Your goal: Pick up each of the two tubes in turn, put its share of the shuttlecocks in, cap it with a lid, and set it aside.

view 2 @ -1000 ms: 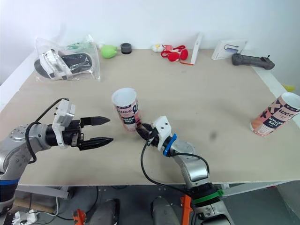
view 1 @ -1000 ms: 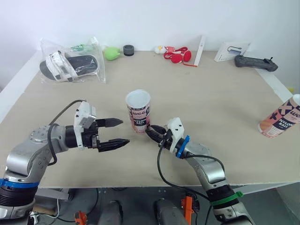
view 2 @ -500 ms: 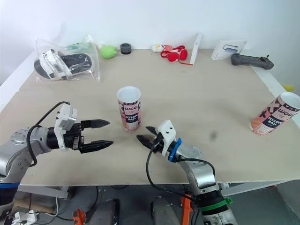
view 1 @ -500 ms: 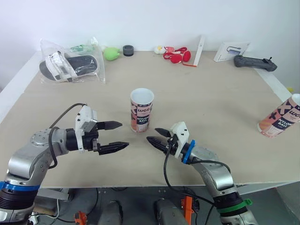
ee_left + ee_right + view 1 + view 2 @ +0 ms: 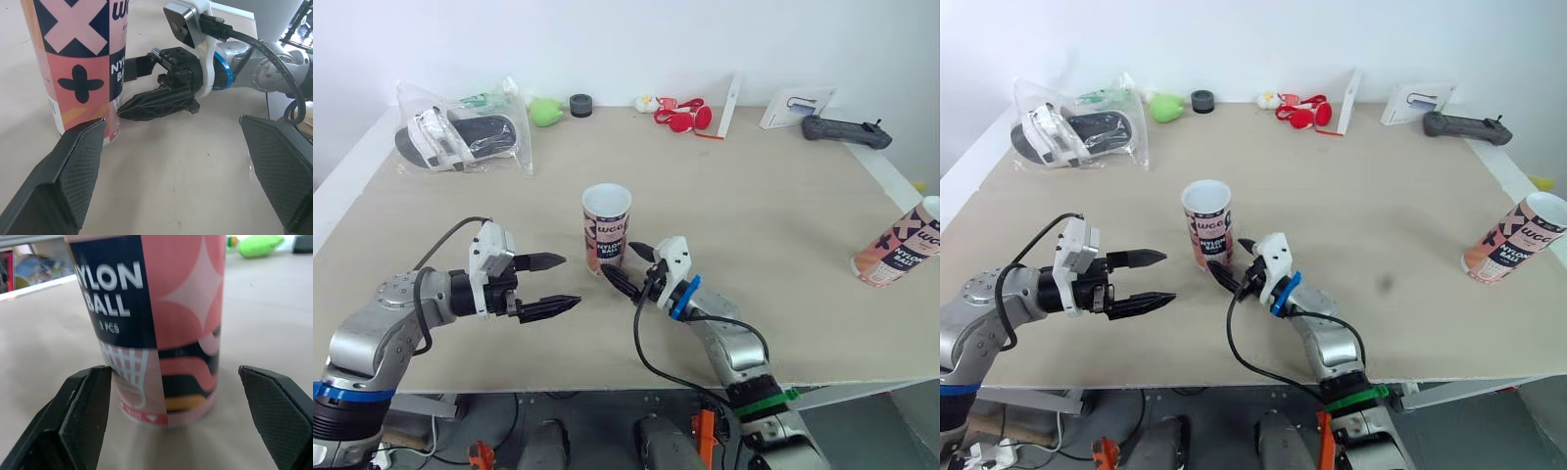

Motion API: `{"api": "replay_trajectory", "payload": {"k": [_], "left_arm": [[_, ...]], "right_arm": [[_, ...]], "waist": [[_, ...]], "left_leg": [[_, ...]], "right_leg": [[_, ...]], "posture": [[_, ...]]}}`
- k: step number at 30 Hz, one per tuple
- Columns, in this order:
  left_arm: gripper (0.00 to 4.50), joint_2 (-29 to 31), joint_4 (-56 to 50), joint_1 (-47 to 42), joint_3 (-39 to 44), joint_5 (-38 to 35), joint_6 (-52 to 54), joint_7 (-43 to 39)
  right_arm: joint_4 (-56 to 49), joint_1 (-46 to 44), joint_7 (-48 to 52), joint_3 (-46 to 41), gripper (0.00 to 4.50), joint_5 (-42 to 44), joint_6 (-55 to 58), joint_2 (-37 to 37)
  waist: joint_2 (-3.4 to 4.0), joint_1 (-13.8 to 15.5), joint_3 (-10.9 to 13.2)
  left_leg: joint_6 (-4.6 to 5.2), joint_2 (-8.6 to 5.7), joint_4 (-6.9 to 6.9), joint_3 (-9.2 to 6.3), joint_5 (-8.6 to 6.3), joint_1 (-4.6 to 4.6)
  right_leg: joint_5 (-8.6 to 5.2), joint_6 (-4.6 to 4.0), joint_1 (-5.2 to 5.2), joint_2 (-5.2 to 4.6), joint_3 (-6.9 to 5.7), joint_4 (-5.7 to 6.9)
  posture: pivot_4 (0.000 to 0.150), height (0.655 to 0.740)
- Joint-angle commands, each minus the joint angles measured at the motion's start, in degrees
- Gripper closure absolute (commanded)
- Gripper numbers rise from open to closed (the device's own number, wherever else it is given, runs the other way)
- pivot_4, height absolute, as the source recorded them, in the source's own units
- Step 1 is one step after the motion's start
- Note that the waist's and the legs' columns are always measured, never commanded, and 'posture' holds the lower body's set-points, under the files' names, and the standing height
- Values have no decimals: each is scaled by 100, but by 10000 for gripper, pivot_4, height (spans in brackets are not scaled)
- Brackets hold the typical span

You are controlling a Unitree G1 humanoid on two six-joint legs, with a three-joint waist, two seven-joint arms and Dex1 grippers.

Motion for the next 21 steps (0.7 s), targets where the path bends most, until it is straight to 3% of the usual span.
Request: {"api": "replay_trajectory", "payload": {"k": [1, 21], "left_arm": [[0, 137, -226, 66, 198, -17, -51, 31], [0, 213, -261, 108, 217, -22, -52, 124]], "right_arm": [[336, -320, 147, -35, 323, -9, -347, 130], [2498, -1567, 674, -23, 323, -349, -1323, 575]], "waist": [[0, -2, 0], [1, -19, 1]], "left_leg": [[0, 0, 0, 0, 0, 0], [-1, 2, 0, -2, 0, 3]], "right_leg": [[0, 0, 0, 0, -1, 0], [17, -31, 0, 4, -2, 11]], "posture": [[1500, 7400], [1500, 7400]]}}
